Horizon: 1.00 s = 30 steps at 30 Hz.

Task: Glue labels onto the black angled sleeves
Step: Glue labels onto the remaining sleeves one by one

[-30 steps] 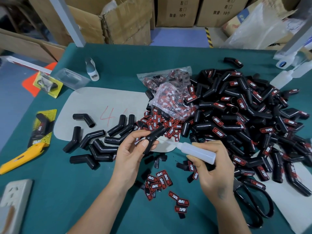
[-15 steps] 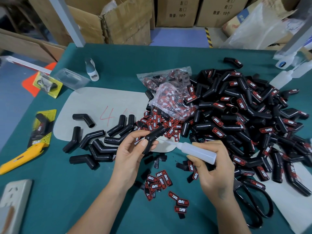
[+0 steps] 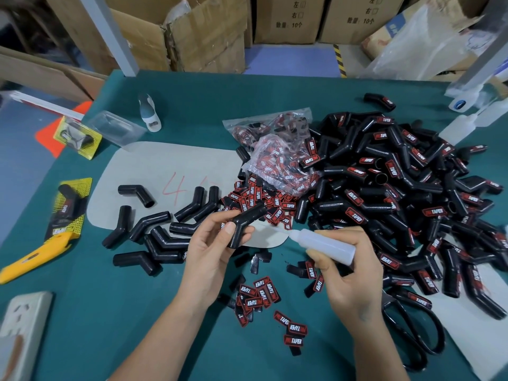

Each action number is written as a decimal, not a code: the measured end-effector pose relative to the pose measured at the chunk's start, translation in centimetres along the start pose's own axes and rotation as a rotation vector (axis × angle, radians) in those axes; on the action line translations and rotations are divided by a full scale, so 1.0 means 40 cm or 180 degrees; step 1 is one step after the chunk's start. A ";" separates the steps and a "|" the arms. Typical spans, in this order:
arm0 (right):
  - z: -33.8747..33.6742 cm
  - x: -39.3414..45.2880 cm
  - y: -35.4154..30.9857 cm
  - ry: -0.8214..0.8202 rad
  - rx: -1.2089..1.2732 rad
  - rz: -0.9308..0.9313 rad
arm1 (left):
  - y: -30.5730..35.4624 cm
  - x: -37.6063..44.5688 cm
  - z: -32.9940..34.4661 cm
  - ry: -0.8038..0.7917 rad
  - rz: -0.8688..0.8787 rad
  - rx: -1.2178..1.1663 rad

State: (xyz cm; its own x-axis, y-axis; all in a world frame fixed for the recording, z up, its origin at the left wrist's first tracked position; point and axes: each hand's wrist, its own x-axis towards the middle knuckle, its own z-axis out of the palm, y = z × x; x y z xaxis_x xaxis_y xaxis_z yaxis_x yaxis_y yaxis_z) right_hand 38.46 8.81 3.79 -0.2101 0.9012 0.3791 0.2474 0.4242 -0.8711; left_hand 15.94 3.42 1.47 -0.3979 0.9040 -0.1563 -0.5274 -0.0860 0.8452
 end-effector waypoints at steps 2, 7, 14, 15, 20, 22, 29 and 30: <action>0.005 0.006 -0.003 0.0099 0.0408 0.0309 | 0.000 0.004 -0.001 0.0103 -0.0011 -0.0095; 0.027 0.019 0.013 0.0300 0.1168 0.0892 | 0.005 0.015 0.002 0.0230 0.0037 -0.0202; 0.060 0.025 0.045 -0.0007 0.0157 0.0871 | -0.010 0.025 -0.010 0.0211 0.0236 0.0549; 0.064 0.025 0.051 -0.0084 0.0023 0.0871 | -0.012 0.027 -0.013 0.0239 0.0270 0.0660; 0.079 0.016 0.070 -0.0311 -0.0843 0.0760 | -0.018 0.041 -0.021 0.0345 0.0496 0.0985; 0.083 0.016 0.069 -0.0314 -0.1070 0.0820 | -0.018 0.045 -0.023 0.0395 0.0554 0.1029; 0.077 0.019 0.052 -0.0439 -0.1268 0.0854 | -0.022 0.047 -0.021 0.0401 0.0491 0.0932; 0.075 0.018 0.048 -0.0418 -0.1254 0.0909 | -0.024 0.048 -0.021 0.0382 0.0460 0.0897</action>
State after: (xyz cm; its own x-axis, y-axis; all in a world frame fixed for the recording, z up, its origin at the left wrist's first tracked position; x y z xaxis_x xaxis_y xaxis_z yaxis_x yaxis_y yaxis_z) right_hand 35.94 9.99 1.44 -0.1928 0.9781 0.0783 0.6452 0.1865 -0.7409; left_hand 15.04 4.89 -0.08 -0.5479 0.8336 -0.0694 -0.2374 -0.0754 0.9685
